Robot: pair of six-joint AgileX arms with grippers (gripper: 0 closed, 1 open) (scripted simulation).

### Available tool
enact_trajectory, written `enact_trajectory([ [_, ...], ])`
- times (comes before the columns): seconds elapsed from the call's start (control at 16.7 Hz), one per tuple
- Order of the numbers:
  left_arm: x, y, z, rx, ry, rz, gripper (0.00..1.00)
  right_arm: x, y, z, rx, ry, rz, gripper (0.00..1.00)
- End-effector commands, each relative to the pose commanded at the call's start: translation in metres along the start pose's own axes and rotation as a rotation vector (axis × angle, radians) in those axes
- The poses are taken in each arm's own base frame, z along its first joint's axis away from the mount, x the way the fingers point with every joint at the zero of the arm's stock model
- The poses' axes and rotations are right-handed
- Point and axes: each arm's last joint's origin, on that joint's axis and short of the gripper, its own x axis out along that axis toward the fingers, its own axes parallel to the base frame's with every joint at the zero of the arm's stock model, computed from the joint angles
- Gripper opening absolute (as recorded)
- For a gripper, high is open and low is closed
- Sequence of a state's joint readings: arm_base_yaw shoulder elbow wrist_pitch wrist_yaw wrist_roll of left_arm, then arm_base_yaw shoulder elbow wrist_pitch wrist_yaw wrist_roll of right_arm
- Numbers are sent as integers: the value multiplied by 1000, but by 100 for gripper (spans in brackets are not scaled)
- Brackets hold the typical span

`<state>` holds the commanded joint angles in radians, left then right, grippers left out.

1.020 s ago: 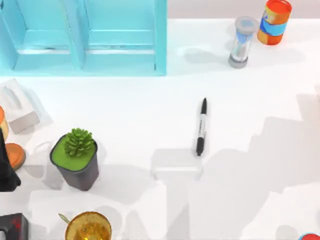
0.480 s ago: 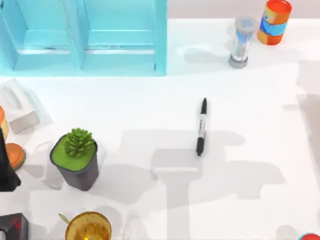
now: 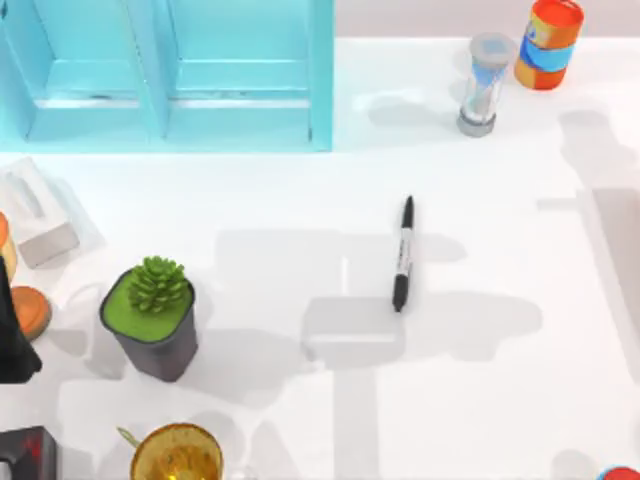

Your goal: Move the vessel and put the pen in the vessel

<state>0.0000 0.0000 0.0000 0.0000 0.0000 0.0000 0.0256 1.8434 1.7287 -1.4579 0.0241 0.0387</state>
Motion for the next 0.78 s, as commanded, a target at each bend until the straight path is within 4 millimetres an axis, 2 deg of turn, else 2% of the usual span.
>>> enact_trajectory([
  [0.3,0,0,0,0,0,0,100,34,102,18,10,-5,-8,0],
  [0.42,0,0,0,0,0,0,100,53,132,22,5,-2,-20,0],
  [0.54,0,0,0,0,0,0,100,63,144,23,2,-3,-33,0],
  [0.78,0,0,0,0,0,0,100,64,142,23,6,4,-31,0],
])
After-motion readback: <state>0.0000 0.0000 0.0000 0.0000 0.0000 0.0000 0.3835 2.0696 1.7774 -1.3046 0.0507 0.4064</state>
